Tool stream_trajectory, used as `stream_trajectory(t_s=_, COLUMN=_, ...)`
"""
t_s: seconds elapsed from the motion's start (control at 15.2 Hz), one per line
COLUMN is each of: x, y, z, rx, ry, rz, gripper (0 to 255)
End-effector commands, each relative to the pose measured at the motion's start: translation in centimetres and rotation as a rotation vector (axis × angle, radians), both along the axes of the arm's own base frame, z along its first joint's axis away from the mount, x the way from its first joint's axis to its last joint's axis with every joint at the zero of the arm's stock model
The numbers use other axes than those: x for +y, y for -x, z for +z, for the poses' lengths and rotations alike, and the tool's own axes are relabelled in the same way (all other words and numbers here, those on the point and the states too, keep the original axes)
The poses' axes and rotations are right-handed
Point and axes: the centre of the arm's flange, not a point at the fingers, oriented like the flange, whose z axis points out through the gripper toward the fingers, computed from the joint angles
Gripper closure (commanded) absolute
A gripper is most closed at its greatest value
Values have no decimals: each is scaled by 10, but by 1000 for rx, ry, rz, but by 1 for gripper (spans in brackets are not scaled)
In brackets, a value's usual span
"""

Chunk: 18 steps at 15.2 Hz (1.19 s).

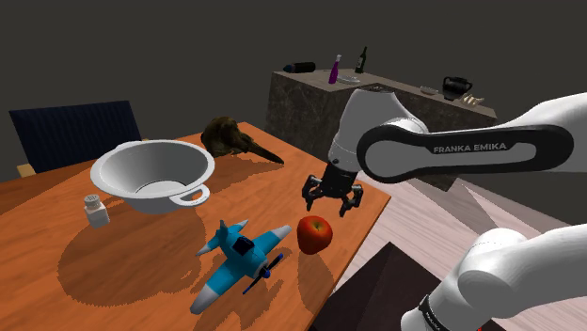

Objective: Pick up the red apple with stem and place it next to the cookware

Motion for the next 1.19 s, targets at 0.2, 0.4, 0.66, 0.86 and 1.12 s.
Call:
stream_trajectory(t_s=0.2, x=3, y=-2, z=-26, rx=0, ry=-2, rz=-11, gripper=0)
stream_trajectory(t_s=0.4, x=4, y=-2, z=-39, rx=0, ry=-2, rz=-11, gripper=0)
stream_trajectory(t_s=0.66, x=4, y=-2, z=-39, rx=0, ry=-2, rz=-11, gripper=0)
stream_trajectory(t_s=0.86, x=4, y=-2, z=-39, rx=0, ry=-2, rz=-11, gripper=0)
stream_trajectory(t_s=1.12, x=4, y=-2, z=-39, rx=0, ry=-2, rz=-11, gripper=255)
